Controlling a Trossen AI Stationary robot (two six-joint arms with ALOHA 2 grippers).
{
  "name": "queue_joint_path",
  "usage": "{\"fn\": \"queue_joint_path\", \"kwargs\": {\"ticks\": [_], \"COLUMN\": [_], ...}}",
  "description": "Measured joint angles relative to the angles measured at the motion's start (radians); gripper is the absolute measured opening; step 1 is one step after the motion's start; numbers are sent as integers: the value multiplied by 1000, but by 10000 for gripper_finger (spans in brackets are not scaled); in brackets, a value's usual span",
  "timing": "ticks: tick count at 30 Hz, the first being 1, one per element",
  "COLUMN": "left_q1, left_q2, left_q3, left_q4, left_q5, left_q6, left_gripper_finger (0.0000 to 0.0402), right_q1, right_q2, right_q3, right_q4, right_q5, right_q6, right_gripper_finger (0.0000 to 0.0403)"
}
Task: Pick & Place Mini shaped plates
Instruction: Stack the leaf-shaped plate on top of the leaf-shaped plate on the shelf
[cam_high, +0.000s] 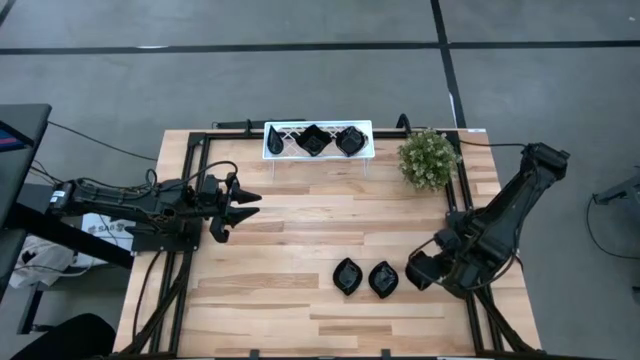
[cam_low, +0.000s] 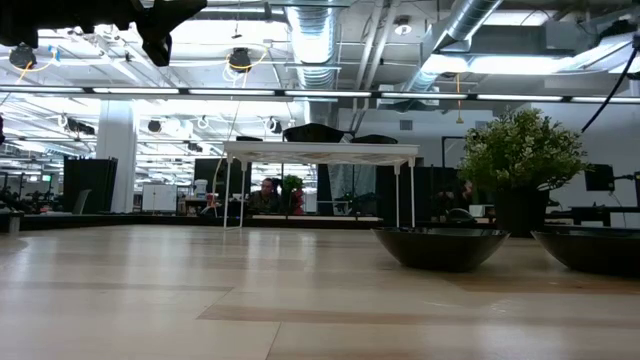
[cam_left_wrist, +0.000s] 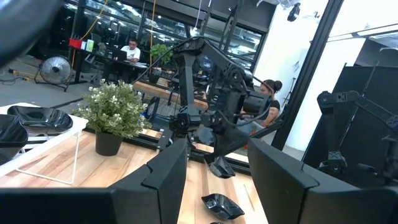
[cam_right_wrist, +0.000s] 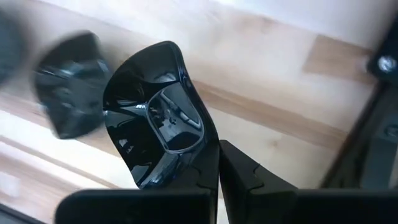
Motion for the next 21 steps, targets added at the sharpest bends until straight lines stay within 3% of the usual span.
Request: {"fn": "queue_joint_path", "kwargs": {"ticks": [13,21], "left_q1": [0,0], "left_q2": [0,0], "left_q3": [0,0], "left_q4": [0,0], "left_q5": [0,0], "left_q6": [0,0], "left_gripper_finger": [173,173], "right_q1": [-67,-254], "right_q2": [0,0], "right_q3": [90,139], "right_q4": [40,115], "right_q5": [383,433], "right_q6": [-43,-260], "right_gripper_finger": [0,0]}}
